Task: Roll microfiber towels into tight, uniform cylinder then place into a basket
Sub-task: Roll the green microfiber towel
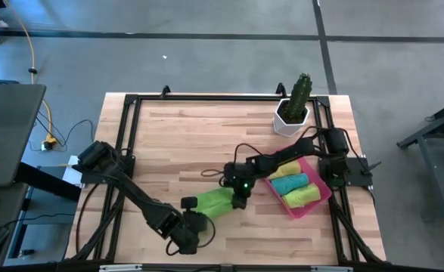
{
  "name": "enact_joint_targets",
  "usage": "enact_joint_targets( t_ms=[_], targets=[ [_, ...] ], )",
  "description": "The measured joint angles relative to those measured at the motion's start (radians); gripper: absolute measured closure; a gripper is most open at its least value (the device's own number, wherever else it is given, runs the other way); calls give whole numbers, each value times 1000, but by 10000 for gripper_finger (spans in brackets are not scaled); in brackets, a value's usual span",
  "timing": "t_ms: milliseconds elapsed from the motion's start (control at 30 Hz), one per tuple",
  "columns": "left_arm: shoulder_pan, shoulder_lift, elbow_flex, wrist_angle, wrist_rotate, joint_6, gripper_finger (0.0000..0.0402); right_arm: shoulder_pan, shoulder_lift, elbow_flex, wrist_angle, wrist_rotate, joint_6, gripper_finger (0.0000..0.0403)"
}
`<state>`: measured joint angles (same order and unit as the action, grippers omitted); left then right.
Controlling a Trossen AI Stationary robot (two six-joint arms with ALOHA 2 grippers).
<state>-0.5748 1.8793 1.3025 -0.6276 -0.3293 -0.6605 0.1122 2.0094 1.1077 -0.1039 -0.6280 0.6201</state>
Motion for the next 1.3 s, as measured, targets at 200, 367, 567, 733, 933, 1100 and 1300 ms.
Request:
enact_joint_targets(
  t_ms=[200, 367, 567, 733, 933, 1100, 1300],
  targets=[
    [-29, 29, -1, -3, -195, 81, 300, -34, 0, 0, -9, -70, 81, 401],
    [-30, 77, -1, -18, -211, 81, 300, -35, 0, 0, -21, -81, 83, 401],
    [-28, 106, -1, -68, -324, 81, 300, -33, -1, 1, -29, -80, 82, 401],
    [-28, 106, -1, -74, -366, 97, 300, -33, -2, 2, -36, -80, 73, 401],
    [-21, 106, -1, -122, -406, 92, 300, -33, 0, 2, -36, -80, 68, 400],
    [16, 106, -17, -153, -299, 37, 300, -33, 6, 4, -38, -81, 53, 400],
    [61, 105, -73, -131, -160, -20, 300, -33, 6, 4, -32, -75, -1, 400]
  ],
)
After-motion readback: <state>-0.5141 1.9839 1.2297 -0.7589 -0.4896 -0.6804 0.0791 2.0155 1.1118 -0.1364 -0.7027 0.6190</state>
